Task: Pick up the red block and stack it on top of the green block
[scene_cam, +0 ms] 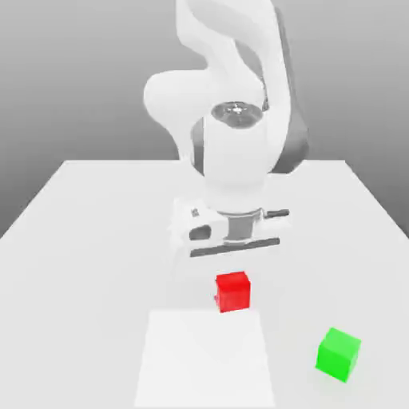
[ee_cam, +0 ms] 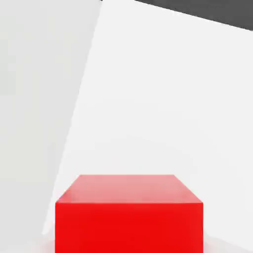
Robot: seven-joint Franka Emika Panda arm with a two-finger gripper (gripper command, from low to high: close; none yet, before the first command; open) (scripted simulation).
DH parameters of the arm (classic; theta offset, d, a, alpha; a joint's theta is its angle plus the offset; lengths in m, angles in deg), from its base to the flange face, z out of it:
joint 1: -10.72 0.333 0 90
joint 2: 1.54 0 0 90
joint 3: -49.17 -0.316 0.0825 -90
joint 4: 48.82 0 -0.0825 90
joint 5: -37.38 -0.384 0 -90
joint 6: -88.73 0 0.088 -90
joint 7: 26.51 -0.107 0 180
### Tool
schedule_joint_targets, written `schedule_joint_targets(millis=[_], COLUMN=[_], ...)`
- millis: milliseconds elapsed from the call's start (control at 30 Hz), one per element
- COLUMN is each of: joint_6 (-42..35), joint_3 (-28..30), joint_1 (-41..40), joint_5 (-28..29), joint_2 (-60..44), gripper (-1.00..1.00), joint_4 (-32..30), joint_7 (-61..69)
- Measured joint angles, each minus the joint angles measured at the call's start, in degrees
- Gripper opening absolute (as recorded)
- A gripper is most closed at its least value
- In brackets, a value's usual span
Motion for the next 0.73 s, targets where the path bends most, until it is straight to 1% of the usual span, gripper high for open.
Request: schedule_joint_targets(millis=[133,233,433,500,600,633,733], joint_6=[-2.64,-4.61,-8.57,-7.31,-2.25,-0.68,-0.68], joint_3=[-1.25,-3.28,-6.41,-6.71,-5.91,-5.47,-5.47], joint_1=[3.49,4.87,8.84,9.21,9.77,10.08,10.08], joint_5=[0.00,0.37,1.96,2.99,5.14,5.76,5.76], joint_2=[-2.04,-3.59,-6.67,-9.24,-14.99,-16.68,-16.68], gripper=[-1.00,-1.00,-1.00,-1.00,-1.00,1.00,1.00], joint_4=[4.64,8.14,15.16,16.44,17.06,17.16,17.16], joint_7=[9.59,16.57,29.91,31.62,30.78,30.37,30.37])
